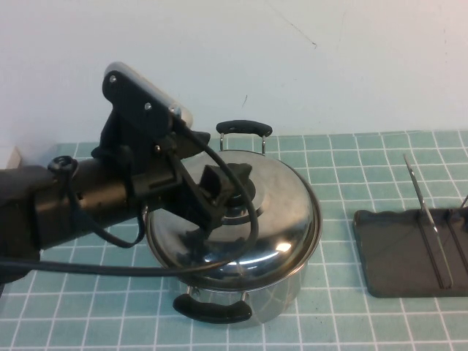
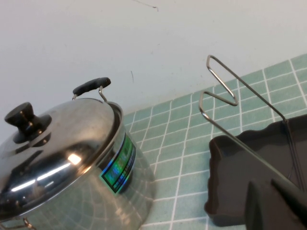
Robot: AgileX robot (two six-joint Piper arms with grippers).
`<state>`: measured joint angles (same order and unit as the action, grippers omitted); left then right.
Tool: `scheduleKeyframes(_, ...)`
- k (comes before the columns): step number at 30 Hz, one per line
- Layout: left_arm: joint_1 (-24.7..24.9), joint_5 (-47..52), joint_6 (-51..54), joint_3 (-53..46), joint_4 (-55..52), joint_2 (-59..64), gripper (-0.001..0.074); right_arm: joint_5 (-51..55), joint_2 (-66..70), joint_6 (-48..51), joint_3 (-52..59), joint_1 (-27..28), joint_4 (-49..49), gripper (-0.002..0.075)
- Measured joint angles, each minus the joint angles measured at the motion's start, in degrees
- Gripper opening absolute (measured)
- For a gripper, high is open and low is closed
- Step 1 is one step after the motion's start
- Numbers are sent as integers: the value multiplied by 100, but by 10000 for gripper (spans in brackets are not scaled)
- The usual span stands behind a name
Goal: Put pot lid on rack
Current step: Open the pot
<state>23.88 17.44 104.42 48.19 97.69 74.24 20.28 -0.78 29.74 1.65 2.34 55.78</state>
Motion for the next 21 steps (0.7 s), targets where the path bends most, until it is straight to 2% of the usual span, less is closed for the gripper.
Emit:
scheduleKeyframes(2,0,0,41,80,12,205,594,0,0,0,0,0,0,-3)
scheduleKeyframes(3,0,0,55,110,24,312,629,0,0,0,0,0,0,-3)
scheduleKeyframes(5,0,0,117,174,32,510,666,0,0,0,0,0,0,-3)
scheduleKeyframes(8,0,0,149,244,32,837,666,0,0,0,0,0,0,-3)
scheduleKeyframes(13,11,6,149,352,82,1312,579,0,0,0,0,0,0,-3)
scheduleKeyframes(16,11,44,149,427,107,1362,442,0,0,0,0,0,0,-3)
scheduleKeyframes(18,11,68,149,443,138,1366,312,0,0,18,0,0,0,-3)
scheduleKeyframes(21,11,77,183,443,159,1339,321,14,0,128,0,0,21,-3)
